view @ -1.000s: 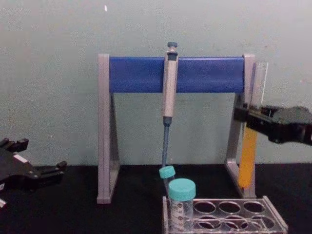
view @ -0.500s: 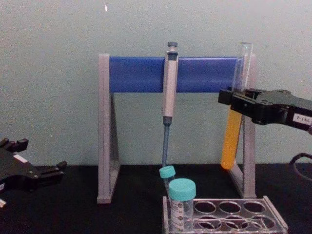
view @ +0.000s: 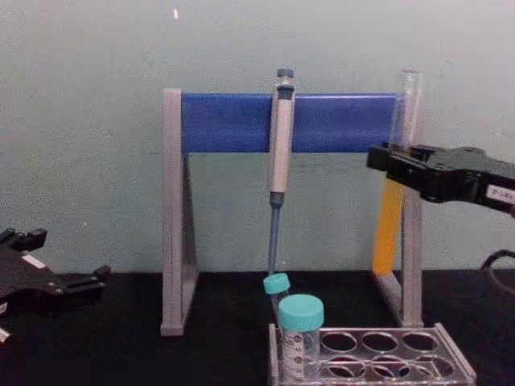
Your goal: Pick up the test tube from the test tube rack, shake it, then place it back into the test tube rack.
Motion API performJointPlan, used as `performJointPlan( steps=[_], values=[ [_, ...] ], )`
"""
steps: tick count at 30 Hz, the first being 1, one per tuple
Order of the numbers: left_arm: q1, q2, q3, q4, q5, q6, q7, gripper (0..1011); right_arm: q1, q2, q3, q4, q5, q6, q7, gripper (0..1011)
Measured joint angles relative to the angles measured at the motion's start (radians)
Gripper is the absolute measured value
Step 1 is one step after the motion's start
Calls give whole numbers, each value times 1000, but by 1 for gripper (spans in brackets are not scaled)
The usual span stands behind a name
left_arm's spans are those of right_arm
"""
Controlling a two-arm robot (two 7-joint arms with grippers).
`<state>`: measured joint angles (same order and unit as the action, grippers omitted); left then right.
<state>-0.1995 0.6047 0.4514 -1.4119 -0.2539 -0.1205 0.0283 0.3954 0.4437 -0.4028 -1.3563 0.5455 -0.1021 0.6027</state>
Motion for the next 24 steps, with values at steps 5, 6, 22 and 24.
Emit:
performJointPlan(
  steps=[5,6,22,24],
  values=[
    [0,0,0,0,0,0,0,1001,-44,33,23,-53,-4,21,-36,237],
    [0,0,0,0,0,0,0,1001,-52,38,26,-64,-4,25,-40,238],
    [0,0,0,0,0,0,0,1001,-100,59,-12,-139,29,82,4,238],
    [0,0,0,0,0,0,0,1001,-80,44,-25,-114,29,72,14,238]
  ],
)
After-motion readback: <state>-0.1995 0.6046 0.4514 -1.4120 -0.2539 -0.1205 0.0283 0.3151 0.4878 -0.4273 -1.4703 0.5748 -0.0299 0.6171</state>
